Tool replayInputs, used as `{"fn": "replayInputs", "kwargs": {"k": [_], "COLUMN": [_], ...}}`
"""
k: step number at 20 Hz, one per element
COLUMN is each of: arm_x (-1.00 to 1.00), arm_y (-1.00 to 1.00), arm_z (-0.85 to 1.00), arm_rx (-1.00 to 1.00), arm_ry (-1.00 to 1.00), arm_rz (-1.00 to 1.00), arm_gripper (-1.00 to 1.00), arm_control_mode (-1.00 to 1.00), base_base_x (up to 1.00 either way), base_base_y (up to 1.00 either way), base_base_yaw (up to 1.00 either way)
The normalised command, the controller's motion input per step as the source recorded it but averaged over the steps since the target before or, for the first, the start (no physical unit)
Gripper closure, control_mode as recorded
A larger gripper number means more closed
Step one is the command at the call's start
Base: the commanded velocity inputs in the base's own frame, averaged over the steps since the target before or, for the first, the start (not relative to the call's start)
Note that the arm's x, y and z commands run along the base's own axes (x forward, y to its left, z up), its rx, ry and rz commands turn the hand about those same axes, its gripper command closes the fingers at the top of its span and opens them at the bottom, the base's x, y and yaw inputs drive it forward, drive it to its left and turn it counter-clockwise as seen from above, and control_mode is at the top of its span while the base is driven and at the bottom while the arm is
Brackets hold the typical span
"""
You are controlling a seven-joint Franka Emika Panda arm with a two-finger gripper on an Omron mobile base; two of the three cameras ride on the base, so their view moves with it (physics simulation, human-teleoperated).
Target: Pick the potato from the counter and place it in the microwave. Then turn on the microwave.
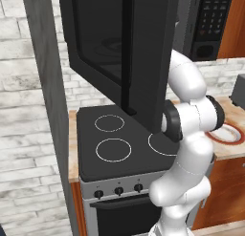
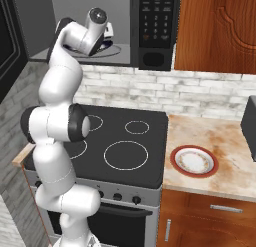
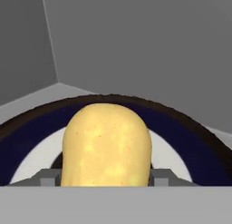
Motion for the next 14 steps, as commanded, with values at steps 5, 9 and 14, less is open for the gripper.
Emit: {"fn": "replayInputs", "kwargs": {"k": [5,9,14], "arm_x": [0.02,0.04,0.07], "arm_y": [0.00,0.00,0.00], "arm_z": [-0.01,0.00,0.00], "arm_rx": [0.00,0.00,0.00], "arm_ry": [0.00,0.00,0.00], "arm_rz": [-0.06,-0.06,-0.05], "arm_gripper": [-1.00,-1.00,-1.00], "arm_control_mode": [-1.00,-1.00,-1.00], "base_base_x": [0.00,0.00,0.00], "base_base_y": [0.00,0.00,0.00], "base_base_yaw": [0.00,0.00,0.00]}}
